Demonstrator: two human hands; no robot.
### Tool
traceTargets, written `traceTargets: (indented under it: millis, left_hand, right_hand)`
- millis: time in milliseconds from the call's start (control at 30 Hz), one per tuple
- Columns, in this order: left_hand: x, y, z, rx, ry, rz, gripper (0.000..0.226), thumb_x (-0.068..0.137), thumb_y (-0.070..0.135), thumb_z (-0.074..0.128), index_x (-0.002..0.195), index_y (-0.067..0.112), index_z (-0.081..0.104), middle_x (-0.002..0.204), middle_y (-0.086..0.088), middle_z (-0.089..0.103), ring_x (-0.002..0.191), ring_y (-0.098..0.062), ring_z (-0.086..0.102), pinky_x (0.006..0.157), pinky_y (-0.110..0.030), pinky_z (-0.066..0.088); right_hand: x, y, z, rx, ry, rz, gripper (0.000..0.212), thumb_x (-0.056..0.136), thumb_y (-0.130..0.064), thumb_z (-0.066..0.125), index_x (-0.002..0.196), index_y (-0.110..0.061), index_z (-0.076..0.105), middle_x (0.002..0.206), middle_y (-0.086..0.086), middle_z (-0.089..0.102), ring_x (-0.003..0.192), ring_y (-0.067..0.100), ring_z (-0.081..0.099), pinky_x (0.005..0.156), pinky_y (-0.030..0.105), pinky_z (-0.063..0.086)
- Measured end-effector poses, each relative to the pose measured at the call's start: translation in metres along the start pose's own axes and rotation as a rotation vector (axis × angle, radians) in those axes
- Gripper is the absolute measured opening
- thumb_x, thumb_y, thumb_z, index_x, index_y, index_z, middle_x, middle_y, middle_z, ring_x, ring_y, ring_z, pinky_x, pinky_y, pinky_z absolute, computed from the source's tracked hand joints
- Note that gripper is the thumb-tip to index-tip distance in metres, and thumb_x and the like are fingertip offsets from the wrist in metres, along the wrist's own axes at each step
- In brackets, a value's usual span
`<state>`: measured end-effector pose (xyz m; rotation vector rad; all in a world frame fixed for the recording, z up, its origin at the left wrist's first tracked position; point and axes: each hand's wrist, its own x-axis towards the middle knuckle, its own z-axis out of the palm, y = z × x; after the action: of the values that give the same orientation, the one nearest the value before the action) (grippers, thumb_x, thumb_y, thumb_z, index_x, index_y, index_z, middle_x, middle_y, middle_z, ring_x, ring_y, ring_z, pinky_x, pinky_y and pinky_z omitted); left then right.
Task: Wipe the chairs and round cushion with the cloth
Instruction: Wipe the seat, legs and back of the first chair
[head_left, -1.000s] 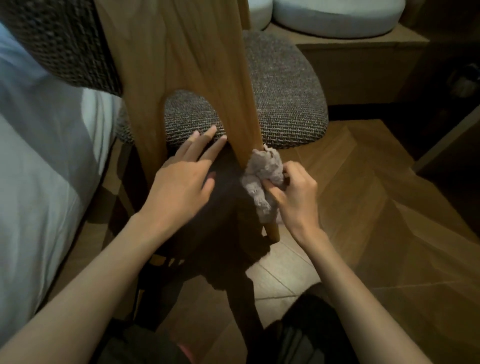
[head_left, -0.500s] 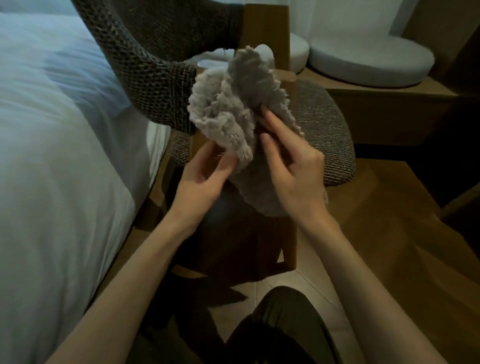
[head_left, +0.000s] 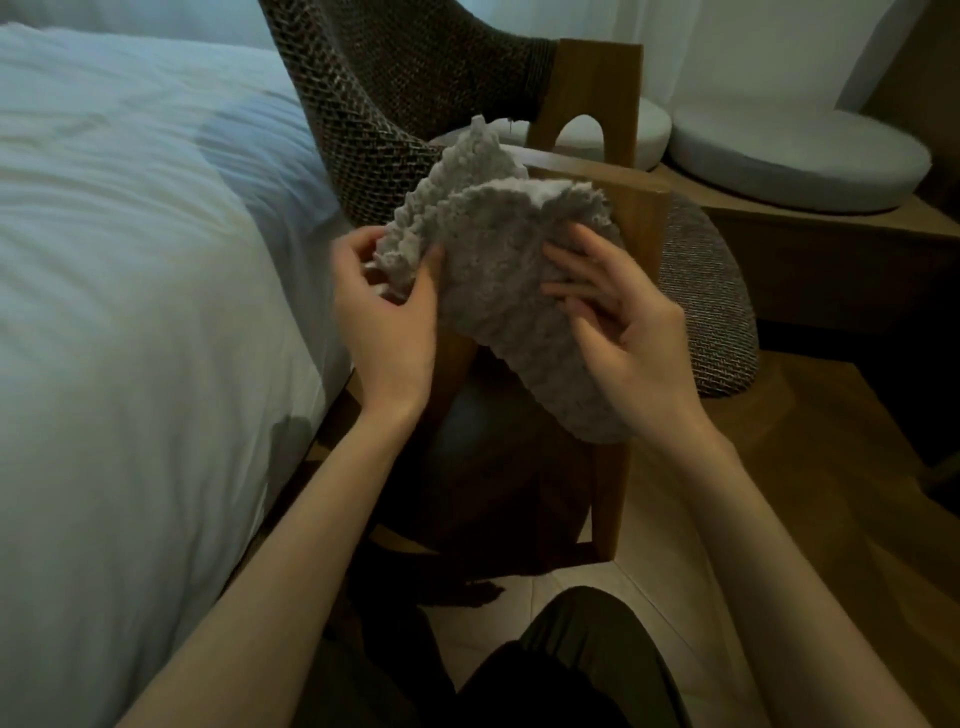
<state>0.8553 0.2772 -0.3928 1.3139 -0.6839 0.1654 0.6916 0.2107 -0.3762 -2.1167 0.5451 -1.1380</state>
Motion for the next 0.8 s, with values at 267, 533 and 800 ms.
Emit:
traceTargets:
  millis: [267,533,800]
  left_hand:
    - [-0.023,-0.013,0.016,0.602,-0.403,0.780,0.058,0.088,0.014,0.063,0.137,0.022,0.033,0.138,-0.004,0.025,0.125,-0.025,0.031,0.109,-0.033,0.028]
    - [-0.018,-0.023,0.029,0.661,-0.393,0.712,0.074,0.084,0.016,0.068,0.147,0.019,0.028,0.146,-0.002,0.014,0.131,-0.029,0.023,0.113,-0.041,0.025]
    - [-0.015,-0.039,0.016,0.672,-0.352,0.604,0.081,0.078,0.007,0.073,0.141,0.029,0.027,0.135,-0.003,0.017,0.125,-0.027,0.026,0.108,-0.038,0.033]
  right_hand:
    - [0.014,-0.002,-0.004,0.139,0.015,0.075,0.050,0.092,0.009,0.043,0.138,-0.008,0.046,0.118,0.002,0.065,0.101,0.012,0.068,0.088,0.033,0.056]
    - [0.000,0.006,-0.012,-0.439,0.078,-0.152,0.057,0.088,-0.002,0.058,0.142,-0.015,0.045,0.108,0.000,0.063,0.090,0.005,0.060,0.081,0.023,0.054]
    - [-0.001,0.018,0.019,-0.385,0.075,-0.085,0.058,0.085,0.002,0.061,0.140,-0.013,0.048,0.113,0.004,0.062,0.102,0.013,0.061,0.091,0.029,0.052]
